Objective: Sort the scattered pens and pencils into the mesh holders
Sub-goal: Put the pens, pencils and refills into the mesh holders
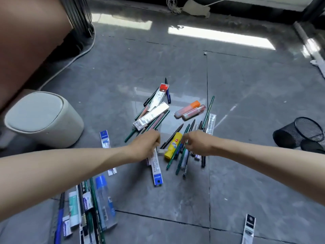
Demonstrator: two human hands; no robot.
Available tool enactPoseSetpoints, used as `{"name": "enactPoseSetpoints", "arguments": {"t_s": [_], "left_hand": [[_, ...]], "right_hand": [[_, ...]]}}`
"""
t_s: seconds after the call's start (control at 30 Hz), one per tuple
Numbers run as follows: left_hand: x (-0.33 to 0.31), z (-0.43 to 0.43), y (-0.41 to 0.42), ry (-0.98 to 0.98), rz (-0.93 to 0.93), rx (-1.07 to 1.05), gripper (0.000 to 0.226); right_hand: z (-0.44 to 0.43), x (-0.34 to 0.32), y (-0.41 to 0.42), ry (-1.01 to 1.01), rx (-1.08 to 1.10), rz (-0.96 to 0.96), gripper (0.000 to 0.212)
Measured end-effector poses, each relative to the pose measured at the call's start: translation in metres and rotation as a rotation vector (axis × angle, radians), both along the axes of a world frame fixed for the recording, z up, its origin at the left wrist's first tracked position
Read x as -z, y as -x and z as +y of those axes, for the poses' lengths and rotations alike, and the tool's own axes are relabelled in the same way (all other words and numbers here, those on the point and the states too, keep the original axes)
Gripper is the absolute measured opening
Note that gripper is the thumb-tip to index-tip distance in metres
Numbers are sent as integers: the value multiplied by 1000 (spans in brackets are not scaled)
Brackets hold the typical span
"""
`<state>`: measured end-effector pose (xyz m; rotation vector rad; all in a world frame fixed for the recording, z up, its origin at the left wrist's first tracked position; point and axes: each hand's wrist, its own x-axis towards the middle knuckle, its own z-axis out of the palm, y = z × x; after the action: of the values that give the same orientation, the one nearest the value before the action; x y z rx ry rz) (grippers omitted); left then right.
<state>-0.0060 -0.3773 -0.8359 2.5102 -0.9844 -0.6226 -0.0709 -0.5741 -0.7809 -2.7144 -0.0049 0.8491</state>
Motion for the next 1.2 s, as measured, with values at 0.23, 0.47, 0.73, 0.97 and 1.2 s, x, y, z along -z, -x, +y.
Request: {"name": "enactPoseSetpoints", "arguments": {"t_s": [0.23,0.47,0.73,0.97,1.2], "left_hand": [[-61,96,-31,42,-368,-216,2],[-63,166,-40,-91,-592,-514,43],[-42,163,-25,-343,-557,-690,85],[-46,169,-24,-280,-562,-659,74],[-56,179,-27,-43,-503,-729,71]], "right_hand": [[58,0,-51,-80,-70,-150,27],[95,21,-53,267,-214,-41,29],[81,43,-25,237,-140,-188,14],[79,44,-20,133,-83,-214,22],[105,26,-42,-58,33,-291,18]]}}
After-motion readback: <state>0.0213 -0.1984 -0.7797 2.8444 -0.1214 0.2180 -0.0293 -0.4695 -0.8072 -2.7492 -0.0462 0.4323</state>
